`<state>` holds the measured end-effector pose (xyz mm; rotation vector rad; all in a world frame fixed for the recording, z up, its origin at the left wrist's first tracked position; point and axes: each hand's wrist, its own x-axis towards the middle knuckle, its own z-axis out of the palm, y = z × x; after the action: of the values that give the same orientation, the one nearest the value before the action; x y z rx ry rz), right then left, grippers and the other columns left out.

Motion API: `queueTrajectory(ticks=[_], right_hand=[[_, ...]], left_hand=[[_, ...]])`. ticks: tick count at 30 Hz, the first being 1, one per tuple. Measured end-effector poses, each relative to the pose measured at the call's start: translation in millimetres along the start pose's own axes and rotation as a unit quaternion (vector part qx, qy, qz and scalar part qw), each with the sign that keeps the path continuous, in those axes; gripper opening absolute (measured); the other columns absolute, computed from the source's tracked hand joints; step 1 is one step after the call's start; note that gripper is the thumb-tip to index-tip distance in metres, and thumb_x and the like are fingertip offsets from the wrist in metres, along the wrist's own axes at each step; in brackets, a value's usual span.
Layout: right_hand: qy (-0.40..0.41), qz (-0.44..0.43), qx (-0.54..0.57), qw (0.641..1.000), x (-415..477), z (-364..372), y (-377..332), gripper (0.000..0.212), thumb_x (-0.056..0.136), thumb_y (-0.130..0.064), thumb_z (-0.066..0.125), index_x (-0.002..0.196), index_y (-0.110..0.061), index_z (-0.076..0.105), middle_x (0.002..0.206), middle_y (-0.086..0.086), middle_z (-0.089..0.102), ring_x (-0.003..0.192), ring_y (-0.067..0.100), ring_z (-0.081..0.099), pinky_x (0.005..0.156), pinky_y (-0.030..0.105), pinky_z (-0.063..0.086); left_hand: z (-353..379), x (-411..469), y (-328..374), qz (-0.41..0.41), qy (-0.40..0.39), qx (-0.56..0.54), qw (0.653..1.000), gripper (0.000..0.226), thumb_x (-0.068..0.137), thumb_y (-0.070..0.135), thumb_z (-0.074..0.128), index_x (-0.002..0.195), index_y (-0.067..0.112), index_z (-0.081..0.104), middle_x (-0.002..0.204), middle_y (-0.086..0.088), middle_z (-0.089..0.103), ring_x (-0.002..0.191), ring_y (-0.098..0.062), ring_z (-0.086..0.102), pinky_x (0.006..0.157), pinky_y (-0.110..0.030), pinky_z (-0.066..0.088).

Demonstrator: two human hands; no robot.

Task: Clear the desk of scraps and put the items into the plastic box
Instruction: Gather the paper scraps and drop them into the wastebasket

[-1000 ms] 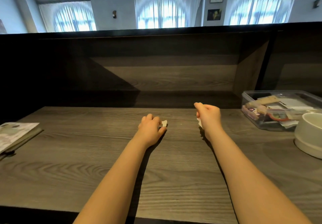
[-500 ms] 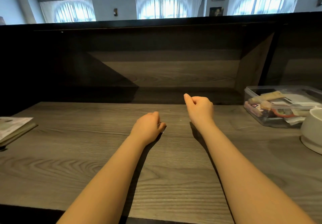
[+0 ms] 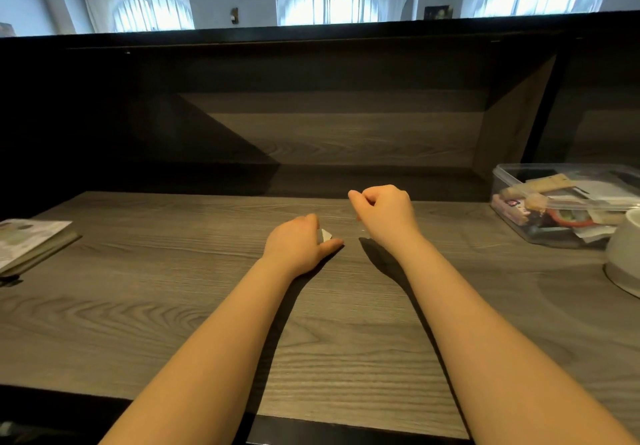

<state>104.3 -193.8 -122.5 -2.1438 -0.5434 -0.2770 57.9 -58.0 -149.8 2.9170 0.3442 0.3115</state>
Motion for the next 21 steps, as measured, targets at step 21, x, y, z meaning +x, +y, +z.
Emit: queueTrajectory(ticks=[21], right_hand=[[0.002,0.007,0.158,0.987,-18,-3,-57,0.04,0.094,-0.03,0.052,0.059,-0.013,0.059,0.055,-0.001,0.05,0.058,0.011,0.048,0.062,0.028,0.044]], left_hand=[[-72,-40,-12,-0.135,0.142,-0.634,0.748,0.033,0.097,0.032,0.043,0.067,0.019,0.046,0.054,0.002,0.037,0.048,-0.01,0.032,0.048,-0.023,0.026]])
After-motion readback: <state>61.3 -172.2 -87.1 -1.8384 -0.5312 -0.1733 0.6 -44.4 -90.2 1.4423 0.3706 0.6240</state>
